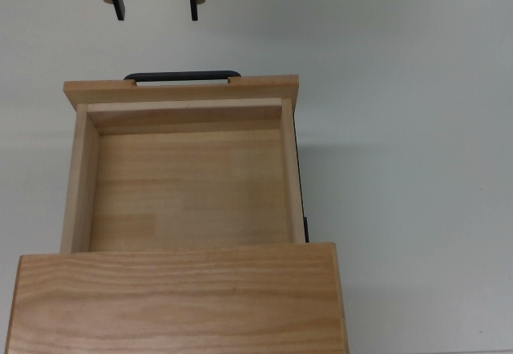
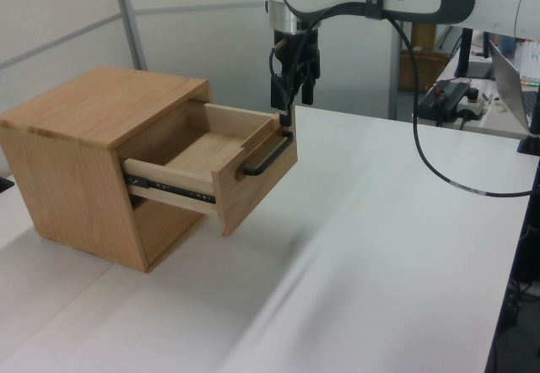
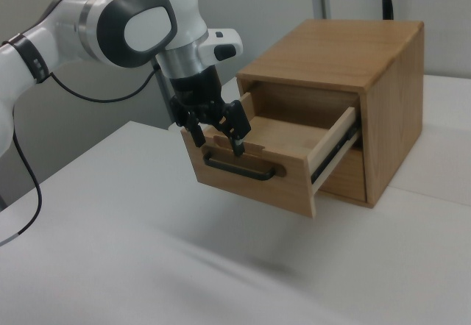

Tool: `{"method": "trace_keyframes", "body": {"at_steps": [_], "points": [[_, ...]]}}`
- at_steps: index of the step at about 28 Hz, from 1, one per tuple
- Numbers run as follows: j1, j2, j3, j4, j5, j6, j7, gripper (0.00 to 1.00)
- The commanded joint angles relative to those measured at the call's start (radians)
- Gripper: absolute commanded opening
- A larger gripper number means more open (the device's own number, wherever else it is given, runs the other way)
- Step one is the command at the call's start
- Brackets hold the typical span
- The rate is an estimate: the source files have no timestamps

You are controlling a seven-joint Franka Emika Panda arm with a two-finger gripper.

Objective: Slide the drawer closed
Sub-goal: 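Lower the open gripper down to the front panel of the open drawer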

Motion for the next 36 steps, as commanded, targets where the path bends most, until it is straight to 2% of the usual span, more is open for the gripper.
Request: {"method": "trace_keyframes", "body": {"at_steps": [1,20,36], "points": [[0.003,-0.020,0.002,-0.014,-0.018,-0.011,0.011,0.01],[0.008,-0.006,0.008,-0.034,-0.014,-0.019,-0.007,0.00],[0.027,0.057,0.010,-0.056,-0.001,-0.019,-0.027,0.00]]}}
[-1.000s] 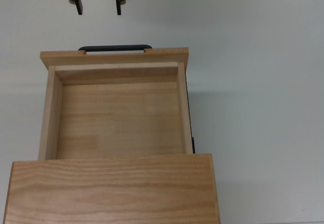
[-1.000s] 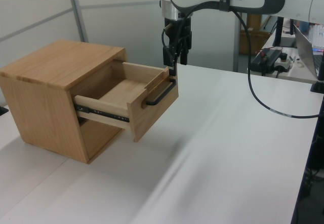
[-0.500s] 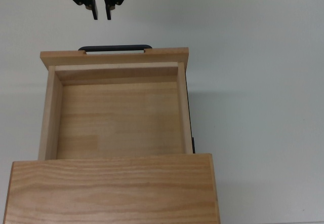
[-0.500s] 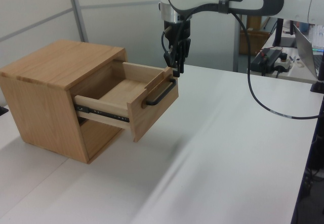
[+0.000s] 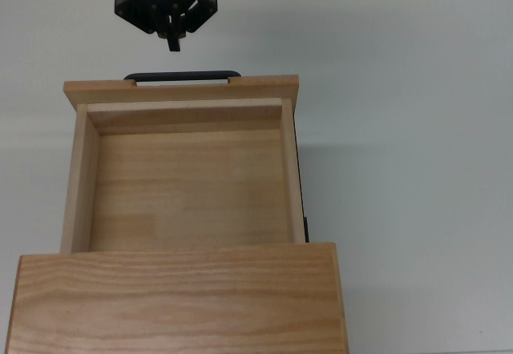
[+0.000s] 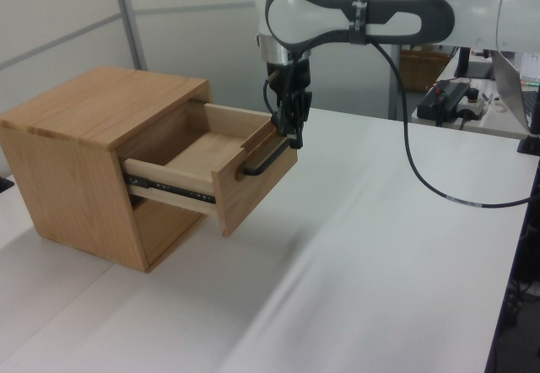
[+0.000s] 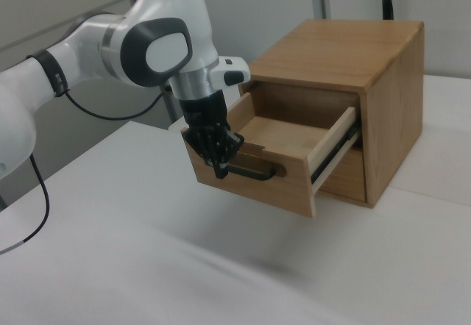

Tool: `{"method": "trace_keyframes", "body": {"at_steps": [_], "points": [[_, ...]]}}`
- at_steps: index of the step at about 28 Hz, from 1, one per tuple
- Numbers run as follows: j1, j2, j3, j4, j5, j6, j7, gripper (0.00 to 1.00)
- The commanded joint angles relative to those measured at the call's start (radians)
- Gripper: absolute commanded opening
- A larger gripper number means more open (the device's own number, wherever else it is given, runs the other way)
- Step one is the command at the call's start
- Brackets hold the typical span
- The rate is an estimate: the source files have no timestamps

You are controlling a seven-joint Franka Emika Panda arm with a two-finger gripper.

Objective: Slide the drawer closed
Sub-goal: 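Lower the open gripper down to the front panel of the open drawer, then push the drawer front with the gripper into the wooden cabinet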

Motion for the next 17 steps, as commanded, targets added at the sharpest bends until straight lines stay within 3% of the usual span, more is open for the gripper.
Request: {"method": "trace_keyframes", "body": {"at_steps": [1,11,17], "points": [[0.016,0.010,-0.001,-0.006,-0.003,-0.017,-0.022,0.00],[0.019,0.061,-0.001,0.005,-0.014,0.000,-0.021,0.00],[0.027,0.071,-0.001,0.003,-0.012,0.139,-0.018,0.00]]}}
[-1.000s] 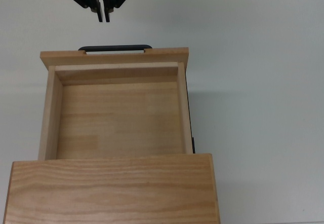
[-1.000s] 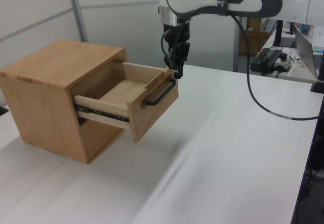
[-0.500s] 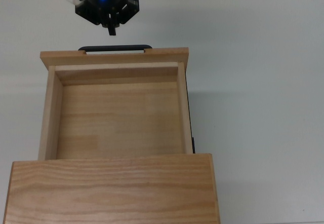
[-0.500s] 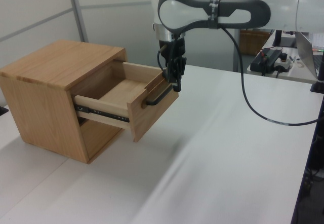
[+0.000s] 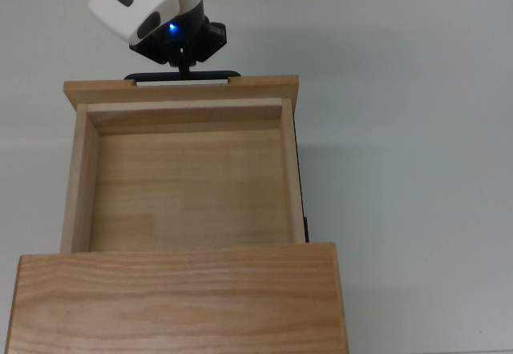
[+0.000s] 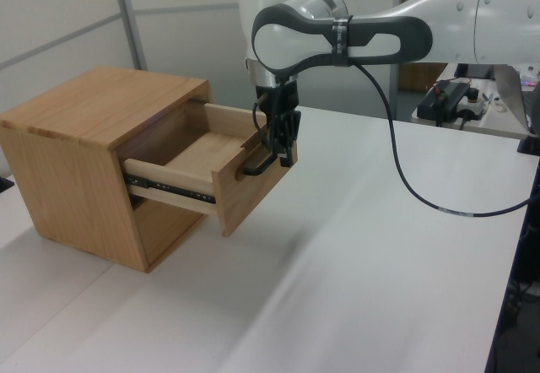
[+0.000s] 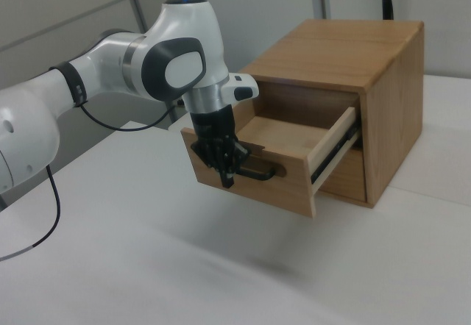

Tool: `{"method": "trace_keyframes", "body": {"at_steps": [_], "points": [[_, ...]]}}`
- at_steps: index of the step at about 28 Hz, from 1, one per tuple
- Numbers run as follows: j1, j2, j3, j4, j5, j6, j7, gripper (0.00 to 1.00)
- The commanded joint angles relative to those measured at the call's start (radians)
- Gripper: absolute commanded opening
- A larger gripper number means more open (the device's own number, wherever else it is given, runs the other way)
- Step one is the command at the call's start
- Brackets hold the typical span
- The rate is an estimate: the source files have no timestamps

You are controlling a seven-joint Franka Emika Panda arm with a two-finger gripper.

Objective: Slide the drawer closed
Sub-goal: 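Push the drawer front with the gripper into the wooden cabinet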

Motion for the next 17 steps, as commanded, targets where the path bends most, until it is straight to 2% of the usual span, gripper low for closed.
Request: {"method": "trace_keyframes", "body": {"at_steps": [1,10,17], "points": [[0.010,0.008,-0.006,0.003,-0.014,0.095,-0.015,0.00],[0.012,0.060,-0.006,0.005,-0.018,0.337,-0.014,0.00],[0.015,0.140,-0.007,0.005,-0.021,0.638,-0.019,0.00]]}}
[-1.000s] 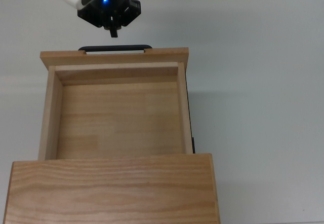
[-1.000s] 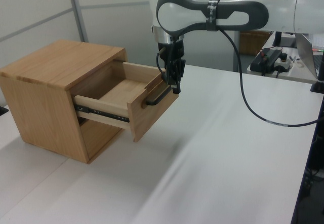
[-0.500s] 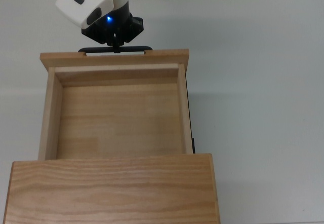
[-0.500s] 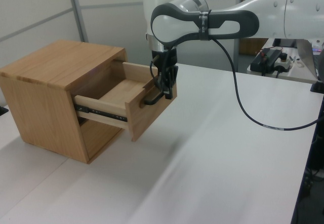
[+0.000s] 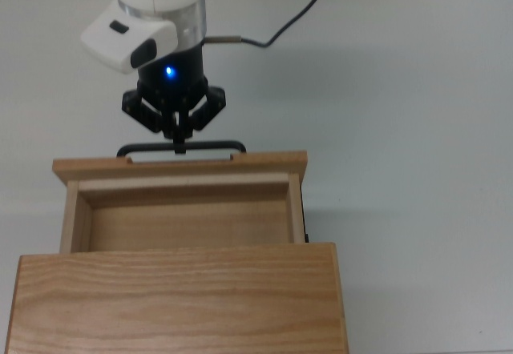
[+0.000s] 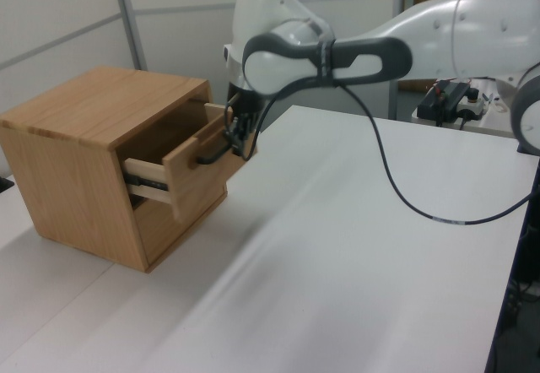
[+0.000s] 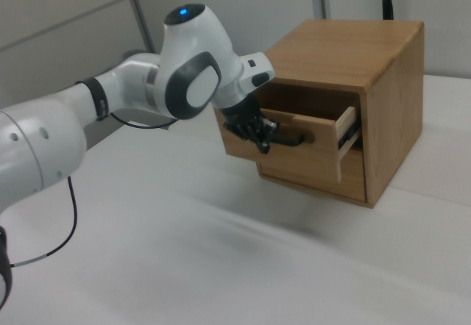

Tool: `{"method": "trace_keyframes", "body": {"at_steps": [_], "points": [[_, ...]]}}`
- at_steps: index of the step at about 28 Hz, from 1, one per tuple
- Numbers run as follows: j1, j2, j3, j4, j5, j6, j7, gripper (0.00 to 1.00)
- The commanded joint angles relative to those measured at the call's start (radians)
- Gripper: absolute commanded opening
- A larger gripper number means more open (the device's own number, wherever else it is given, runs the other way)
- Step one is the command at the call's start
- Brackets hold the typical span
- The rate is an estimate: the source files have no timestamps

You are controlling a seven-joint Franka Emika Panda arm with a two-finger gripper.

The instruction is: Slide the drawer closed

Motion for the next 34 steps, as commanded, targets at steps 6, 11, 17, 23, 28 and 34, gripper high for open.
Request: {"method": "trace_keyframes", "body": {"at_steps": [6,11,17,23,28,34], "points": [[0.013,0.123,-0.007,0.007,-0.052,0.392,-0.018,0.00],[0.011,0.178,-0.007,0.005,-0.070,0.588,-0.020,0.00],[0.011,0.224,-0.007,0.005,-0.078,0.754,-0.020,0.00],[0.011,0.223,-0.007,0.002,-0.079,0.788,-0.018,0.00],[0.010,0.183,-0.007,-0.001,-0.076,0.710,-0.017,0.00],[0.008,0.093,-0.007,0.001,-0.067,0.410,-0.012,0.00]]}}
